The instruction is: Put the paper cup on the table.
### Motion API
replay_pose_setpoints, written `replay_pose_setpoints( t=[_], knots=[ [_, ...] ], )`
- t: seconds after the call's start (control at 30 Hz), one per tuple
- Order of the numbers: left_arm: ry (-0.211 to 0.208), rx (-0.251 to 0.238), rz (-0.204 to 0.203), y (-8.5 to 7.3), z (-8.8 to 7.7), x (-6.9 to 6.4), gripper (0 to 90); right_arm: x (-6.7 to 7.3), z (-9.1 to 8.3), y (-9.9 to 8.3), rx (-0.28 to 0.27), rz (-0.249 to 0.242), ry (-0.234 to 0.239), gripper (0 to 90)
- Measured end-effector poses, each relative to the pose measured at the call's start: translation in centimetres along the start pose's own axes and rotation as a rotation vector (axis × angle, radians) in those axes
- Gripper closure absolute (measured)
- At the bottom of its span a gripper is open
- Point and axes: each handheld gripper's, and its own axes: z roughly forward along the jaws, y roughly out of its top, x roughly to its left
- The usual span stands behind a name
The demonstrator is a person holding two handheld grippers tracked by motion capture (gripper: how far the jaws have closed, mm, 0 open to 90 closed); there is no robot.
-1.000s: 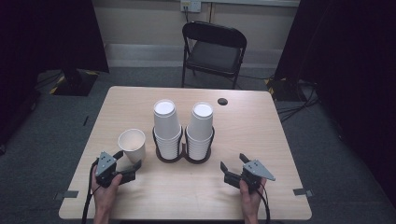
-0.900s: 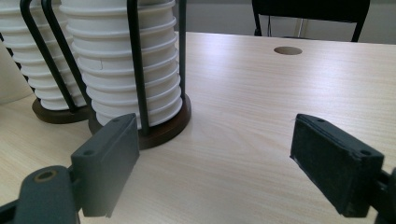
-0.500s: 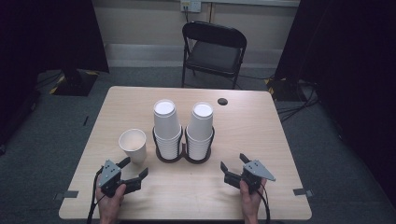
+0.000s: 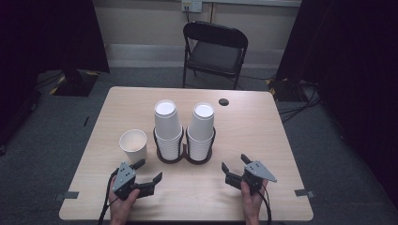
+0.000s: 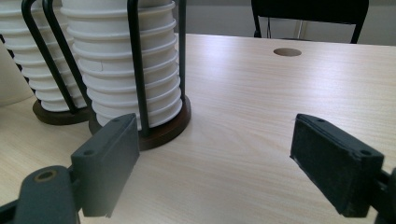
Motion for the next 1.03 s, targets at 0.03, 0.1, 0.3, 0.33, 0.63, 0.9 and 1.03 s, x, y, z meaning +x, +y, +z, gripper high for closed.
replay_pose_setpoints(
  t=[0.03, 0.1, 0.3, 0.33, 0.63, 0.9, 1.03],
  knots=[
    [-0.008, -0.007, -0.003, 0.2, 0.2, -0.1, 15.6, 0.0, 0.0, 0.0, 0.0, -0.002, -0.001, 15.0],
    [-0.013, -0.007, 0.013, 0.5, 0.5, -0.5, 15.5, 0.0, 0.0, 0.0, 0.0, -0.001, -0.002, 15.0],
    [-0.04, -0.009, -0.01, 0.2, 2.4, -1.6, 15.7, 0.0, 0.0, 0.0, -0.004, -0.001, 0.0, 15.0],
    [-0.051, -0.012, -0.018, 0.1, 2.6, -1.6, 15.7, 0.0, -0.1, 0.0, -0.004, 0.0, 0.001, 15.0],
    [-0.062, 0.006, 0.009, -0.3, 4.3, -2.4, 15.9, 0.0, -0.1, 0.0, 0.001, 0.004, 0.013, 15.0],
    [-0.032, -0.032, 0.03, -0.8, 3.9, -3.1, 15.4, 0.0, 0.0, 0.0, 0.008, 0.007, 0.012, 14.9],
    [-0.035, -0.045, 0.024, -0.9, 3.8, -3.1, 15.3, -0.1, 0.1, 0.1, 0.034, 0.018, 0.013, 15.9]
  ],
)
